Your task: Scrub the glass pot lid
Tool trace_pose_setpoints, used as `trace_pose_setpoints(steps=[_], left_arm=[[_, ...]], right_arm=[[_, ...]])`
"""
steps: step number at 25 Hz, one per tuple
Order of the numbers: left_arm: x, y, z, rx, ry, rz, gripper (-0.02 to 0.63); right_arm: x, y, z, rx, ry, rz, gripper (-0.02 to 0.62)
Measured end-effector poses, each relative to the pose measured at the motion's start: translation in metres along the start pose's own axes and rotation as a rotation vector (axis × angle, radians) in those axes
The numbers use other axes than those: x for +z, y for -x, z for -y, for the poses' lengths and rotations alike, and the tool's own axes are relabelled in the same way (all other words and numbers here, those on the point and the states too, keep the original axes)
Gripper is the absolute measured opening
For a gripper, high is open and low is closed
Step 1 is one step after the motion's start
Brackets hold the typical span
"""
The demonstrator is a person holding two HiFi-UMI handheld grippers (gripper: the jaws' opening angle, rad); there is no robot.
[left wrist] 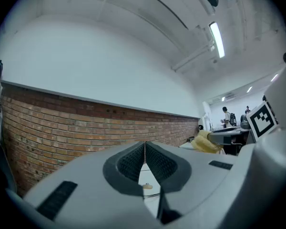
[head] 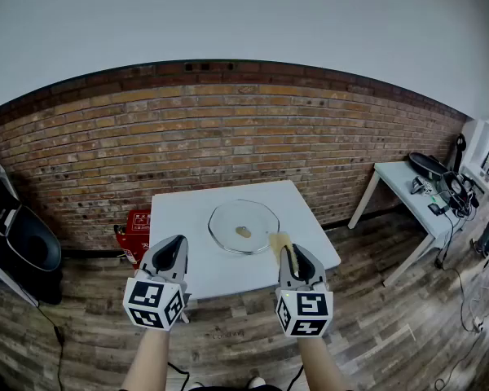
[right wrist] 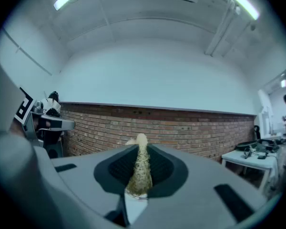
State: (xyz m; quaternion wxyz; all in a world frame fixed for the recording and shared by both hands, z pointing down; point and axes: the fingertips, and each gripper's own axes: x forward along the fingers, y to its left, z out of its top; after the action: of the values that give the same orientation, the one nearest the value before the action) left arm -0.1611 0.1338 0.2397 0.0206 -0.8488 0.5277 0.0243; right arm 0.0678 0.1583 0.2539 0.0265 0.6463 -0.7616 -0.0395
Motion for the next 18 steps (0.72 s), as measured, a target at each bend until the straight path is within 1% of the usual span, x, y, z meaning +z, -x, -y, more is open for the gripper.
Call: trace_pose_setpoints(steps=[11,18], left_arm=[[-0.006,-0.005,0.001,0.011,0.006,-0.009,0.012],[-0.007,-0.012,0.007,0.005,0.001,-0.007,0.012]], right_arm=[[-0.004,-0.003,0.007,0.001,-0.001,0.002,0.057],[-0.007,-0.003,0.018,-0.005,-0.033,0.017,0.058]])
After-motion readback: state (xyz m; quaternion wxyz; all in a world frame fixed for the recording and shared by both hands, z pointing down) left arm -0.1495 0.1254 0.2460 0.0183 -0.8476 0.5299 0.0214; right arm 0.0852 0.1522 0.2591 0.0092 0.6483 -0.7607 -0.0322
